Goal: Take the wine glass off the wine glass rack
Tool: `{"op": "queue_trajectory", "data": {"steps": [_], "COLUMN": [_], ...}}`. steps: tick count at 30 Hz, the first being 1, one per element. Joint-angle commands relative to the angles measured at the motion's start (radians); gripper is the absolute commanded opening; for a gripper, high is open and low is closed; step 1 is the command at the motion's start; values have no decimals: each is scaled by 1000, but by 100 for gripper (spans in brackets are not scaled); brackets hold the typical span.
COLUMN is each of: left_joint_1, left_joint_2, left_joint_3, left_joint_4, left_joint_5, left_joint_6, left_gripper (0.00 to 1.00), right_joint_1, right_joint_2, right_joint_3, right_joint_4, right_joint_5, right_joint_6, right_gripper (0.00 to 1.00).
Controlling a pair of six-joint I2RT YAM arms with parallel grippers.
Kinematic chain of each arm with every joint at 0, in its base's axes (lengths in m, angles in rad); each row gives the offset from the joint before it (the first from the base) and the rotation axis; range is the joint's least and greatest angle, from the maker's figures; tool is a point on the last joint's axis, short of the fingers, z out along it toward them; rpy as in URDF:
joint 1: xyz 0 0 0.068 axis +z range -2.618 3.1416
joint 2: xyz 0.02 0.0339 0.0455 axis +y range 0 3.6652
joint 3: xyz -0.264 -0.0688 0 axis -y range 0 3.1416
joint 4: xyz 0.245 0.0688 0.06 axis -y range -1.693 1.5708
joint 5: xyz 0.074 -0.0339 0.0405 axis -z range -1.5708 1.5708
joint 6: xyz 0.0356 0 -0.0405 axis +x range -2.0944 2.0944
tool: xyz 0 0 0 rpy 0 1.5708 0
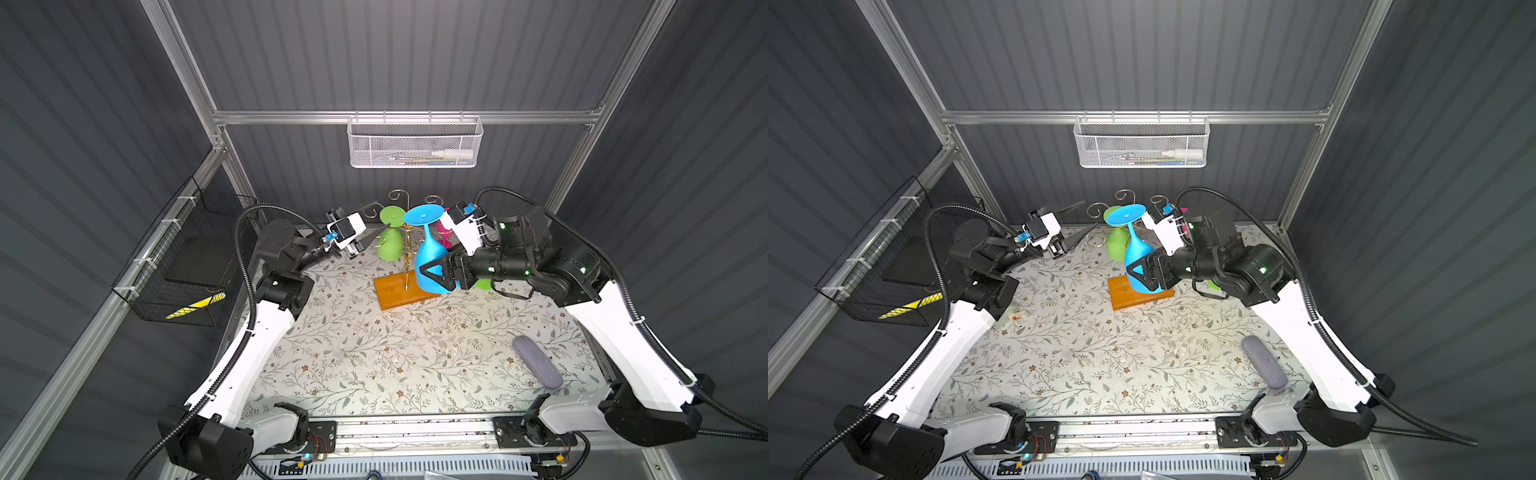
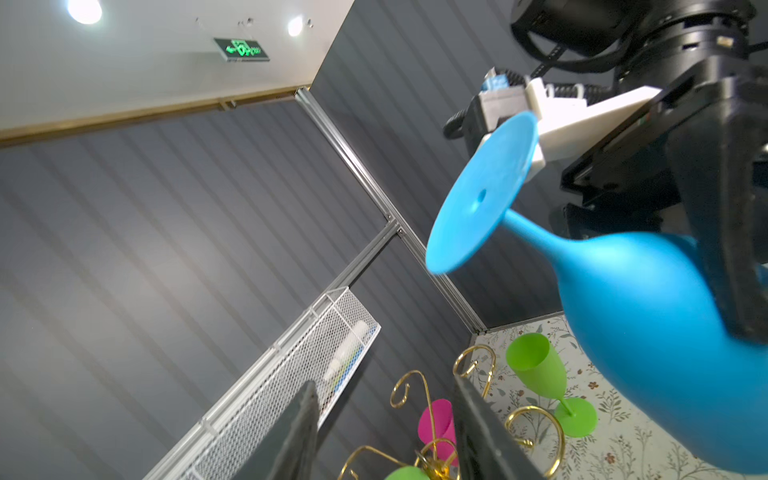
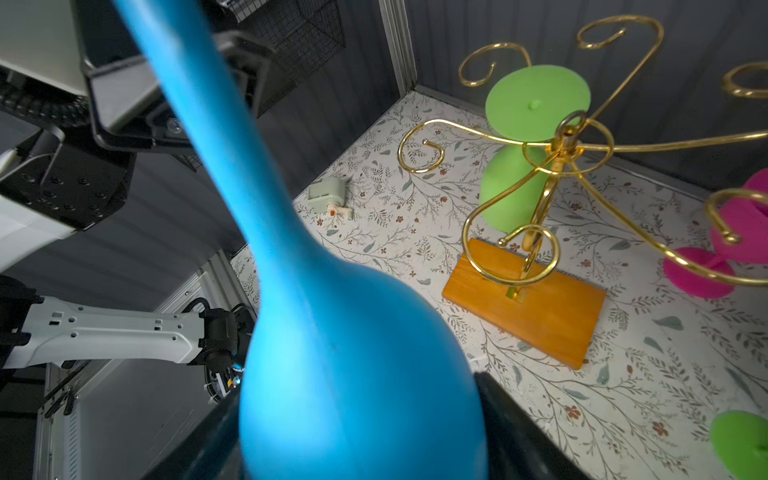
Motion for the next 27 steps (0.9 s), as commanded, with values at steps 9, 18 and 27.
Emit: {"op": "queue_trajectory", "data": {"steps": [9,18,27], "left_joint_1": [-45,-51,-52], "left_joint_2": [52,62,62], "left_joint_3": [80,96,112], "left_joint_4": [-28,-36,-120], "left_joint_5": [105,112,95], "left_joint_6": [119,130,140], "left_gripper": [51,40,7], "right_joint_1": [-4,-3,-3], "right_joint_2": [52,75,74], "right_joint_3": [61,40,31], "right_joint_4": [-39,-29,-6], "right_joint_5": [-117,-159,-161], "right_joint_6": [10,45,59], "right_gripper": [61,60,67]}}
